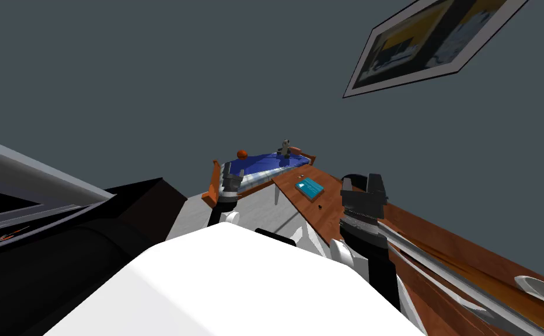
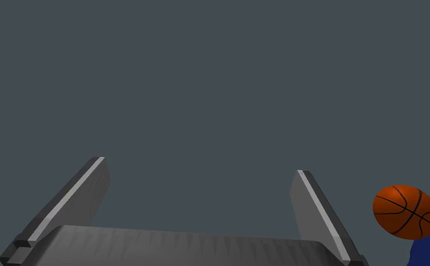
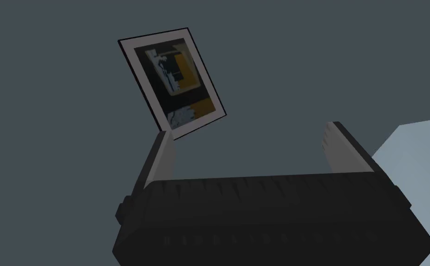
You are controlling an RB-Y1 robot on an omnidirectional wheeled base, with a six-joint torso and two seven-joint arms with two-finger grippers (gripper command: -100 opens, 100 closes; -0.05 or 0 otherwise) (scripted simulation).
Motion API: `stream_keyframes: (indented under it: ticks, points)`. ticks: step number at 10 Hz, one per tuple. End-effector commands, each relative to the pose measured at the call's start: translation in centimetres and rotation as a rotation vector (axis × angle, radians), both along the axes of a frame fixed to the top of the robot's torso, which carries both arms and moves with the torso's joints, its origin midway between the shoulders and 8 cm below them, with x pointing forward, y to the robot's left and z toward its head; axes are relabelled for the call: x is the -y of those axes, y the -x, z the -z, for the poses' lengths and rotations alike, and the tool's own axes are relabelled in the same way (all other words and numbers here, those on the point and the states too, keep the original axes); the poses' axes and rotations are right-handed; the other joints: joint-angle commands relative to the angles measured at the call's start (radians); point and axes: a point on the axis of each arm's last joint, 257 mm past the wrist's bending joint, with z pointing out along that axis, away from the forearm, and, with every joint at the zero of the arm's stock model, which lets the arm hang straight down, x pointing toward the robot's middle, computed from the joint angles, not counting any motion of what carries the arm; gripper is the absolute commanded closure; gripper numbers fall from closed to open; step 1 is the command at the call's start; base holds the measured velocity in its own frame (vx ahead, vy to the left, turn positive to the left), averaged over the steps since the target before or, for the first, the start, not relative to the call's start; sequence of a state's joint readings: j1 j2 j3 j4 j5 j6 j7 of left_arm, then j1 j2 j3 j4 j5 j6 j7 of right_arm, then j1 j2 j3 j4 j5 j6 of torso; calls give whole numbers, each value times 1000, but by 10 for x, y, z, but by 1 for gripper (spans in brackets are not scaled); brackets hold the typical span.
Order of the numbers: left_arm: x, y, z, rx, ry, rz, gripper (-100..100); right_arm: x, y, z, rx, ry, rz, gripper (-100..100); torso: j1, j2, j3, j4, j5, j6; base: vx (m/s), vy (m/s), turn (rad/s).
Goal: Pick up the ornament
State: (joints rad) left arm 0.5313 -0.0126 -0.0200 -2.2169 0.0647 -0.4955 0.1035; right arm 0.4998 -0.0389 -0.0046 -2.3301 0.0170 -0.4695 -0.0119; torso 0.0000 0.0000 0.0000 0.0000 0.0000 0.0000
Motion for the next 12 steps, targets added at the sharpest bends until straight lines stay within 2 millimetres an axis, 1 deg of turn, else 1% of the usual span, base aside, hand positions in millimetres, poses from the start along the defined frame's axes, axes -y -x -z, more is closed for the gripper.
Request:
stream_keyframes:
  ticks: [1, 3, 5, 7, 10, 11, 12]
  points:
    - [0, 0, 0, 0, 0, 0, 0, -8, -7, 12, -32, 55, -10, -100, 0, 0, 0, 0, 0, 0, -3, 17, 106]
    - [0, 0, 0, 0, 0, 0, 0, -17, -14, 28, -74, 126, -14, -100, 1, 0, 0, 0, 0, 0, -12, 27, 125]
    - [0, 0, 0, 0, 0, 0, 0, -26, -23, 51, -125, 224, -15, -100, 2, 1, 0, 0, 0, 0, -12, 33, 151]
    - [0, 0, 0, 0, 0, 0, 0, -35, -31, 79, -180, 345, -13, -100, 2, 1, 0, 0, 0, 0, -18, 33, 175]
    - [0, 0, 0, 0, 0, 0, 0, -44, -41, 132, -269, 552, -14, -100, 1, 2, 1, 0, 0, 0, -24, 28, 208]
    - [0, 0, 0, 0, 0, 0, 0, -45, -41, 133, -269, 562, -12, -100, 1, 2, 1, 0, 0, 0, -18, 12, 54]
    - [0, 0, 0, 0, 0, 0, 0, -47, -42, 152, -297, 640, -15, -100, 1, 1, 1, 0, 0, 0, -16, 16, 162]
